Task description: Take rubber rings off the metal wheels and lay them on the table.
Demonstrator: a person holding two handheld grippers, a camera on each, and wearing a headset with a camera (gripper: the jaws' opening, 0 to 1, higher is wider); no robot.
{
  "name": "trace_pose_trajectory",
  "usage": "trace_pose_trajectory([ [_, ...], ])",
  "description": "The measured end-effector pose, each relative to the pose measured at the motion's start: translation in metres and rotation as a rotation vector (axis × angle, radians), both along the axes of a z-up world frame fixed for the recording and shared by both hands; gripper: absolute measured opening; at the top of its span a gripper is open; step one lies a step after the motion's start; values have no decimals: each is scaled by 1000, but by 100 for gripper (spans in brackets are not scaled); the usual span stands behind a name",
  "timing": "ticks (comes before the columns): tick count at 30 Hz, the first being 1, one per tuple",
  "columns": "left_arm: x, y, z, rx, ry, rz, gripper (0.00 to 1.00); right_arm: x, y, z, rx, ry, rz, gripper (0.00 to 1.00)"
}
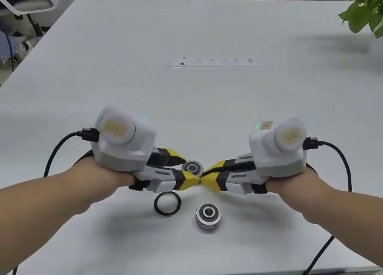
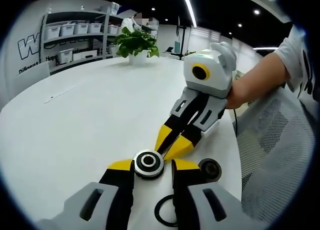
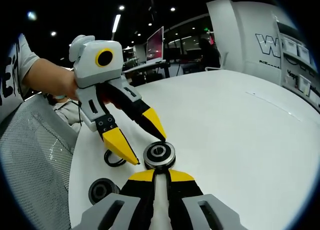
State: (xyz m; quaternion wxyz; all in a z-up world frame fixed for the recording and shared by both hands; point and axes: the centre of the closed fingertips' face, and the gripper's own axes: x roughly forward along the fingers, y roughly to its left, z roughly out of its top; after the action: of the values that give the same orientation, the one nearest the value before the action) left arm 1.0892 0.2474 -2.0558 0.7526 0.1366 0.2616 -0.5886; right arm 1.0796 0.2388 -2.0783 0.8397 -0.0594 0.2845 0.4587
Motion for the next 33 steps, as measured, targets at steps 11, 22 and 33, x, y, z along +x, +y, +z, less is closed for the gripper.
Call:
trace_pose_trajectory([
  [11,4,-3,-2,13,-38,5,14,0,0,0,-2,-6,2,5],
  [22,7,-3,-3,30,-98,18,8,1,-1,0,-5,-9,-11,3],
  [33,6,-3,-4,34,-126,25,8,4,-4,0,70,58,-86,0],
])
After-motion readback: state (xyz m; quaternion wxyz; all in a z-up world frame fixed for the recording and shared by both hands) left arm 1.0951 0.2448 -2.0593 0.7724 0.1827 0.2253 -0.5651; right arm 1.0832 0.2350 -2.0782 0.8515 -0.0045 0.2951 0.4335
